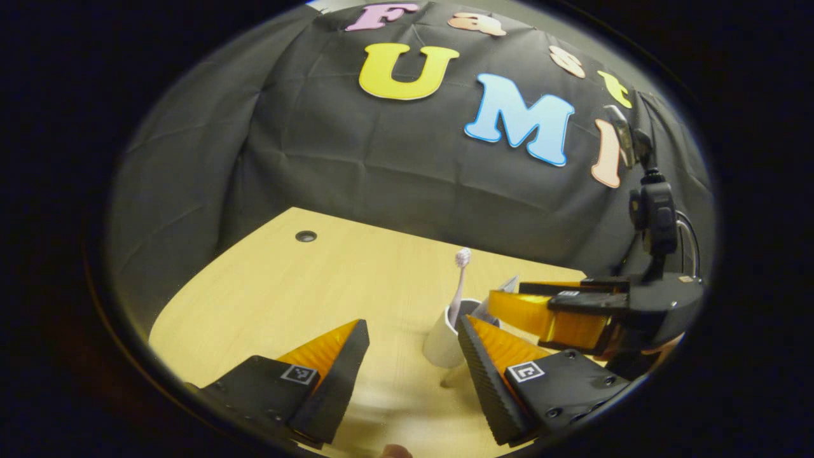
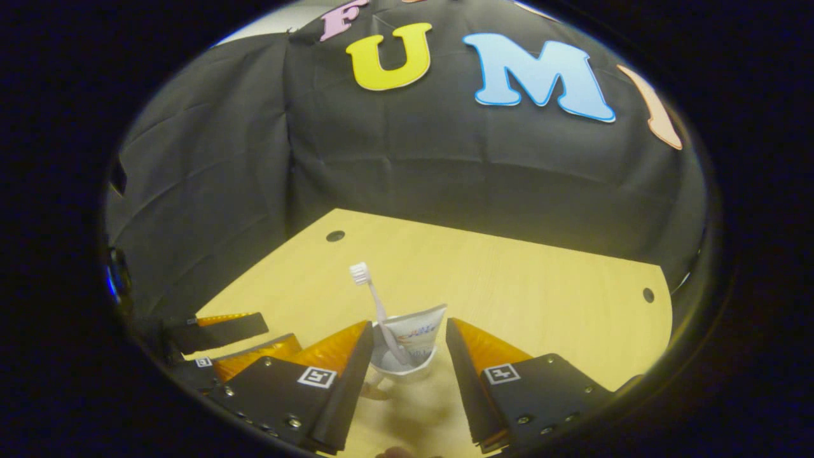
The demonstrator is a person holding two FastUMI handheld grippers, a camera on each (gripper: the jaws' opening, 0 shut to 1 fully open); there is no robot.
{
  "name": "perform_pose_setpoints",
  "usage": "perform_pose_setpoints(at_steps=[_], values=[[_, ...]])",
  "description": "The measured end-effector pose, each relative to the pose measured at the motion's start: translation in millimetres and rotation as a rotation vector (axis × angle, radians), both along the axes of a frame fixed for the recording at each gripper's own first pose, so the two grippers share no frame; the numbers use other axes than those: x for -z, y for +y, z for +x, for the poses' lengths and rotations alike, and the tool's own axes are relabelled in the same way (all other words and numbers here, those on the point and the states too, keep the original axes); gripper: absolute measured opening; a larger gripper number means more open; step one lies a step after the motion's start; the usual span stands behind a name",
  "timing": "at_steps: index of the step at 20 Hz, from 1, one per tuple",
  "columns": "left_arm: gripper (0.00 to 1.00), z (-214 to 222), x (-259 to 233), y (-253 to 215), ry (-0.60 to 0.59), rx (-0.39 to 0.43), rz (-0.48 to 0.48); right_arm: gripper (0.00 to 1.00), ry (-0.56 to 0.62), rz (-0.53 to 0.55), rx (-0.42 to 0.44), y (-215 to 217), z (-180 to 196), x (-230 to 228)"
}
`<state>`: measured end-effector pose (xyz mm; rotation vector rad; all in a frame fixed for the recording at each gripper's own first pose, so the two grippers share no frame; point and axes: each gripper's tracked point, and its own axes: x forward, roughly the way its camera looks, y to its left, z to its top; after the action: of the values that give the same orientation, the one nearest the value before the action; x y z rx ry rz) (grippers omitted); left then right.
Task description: Put the toothbrush and toothpaste on the desktop into the cup, then pick up the cup and place it on the coaster on the desktop.
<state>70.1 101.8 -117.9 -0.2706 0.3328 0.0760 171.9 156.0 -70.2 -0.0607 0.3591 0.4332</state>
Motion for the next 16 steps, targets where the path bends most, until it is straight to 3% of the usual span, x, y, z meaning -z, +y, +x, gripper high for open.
perform_pose_setpoints(at_steps=[7, 15, 16], values=[[0.93, 4.4, -2.5, -37.0, 0.047, 0.079, 0.012, 0.69, -0.091, 0.116, 0.057, -41.3, -33.3, -52.6], [0.93, 29.9, 18.5, -75.4, 0.208, 0.202, 0.097, 0.65, -0.072, 0.149, 0.169, -110.2, -65.7, -52.2], [0.93, 32.5, 25.0, -78.2, 0.238, 0.209, 0.096, 0.69, -0.069, 0.139, 0.187, -120.3, -67.4, -48.6]])
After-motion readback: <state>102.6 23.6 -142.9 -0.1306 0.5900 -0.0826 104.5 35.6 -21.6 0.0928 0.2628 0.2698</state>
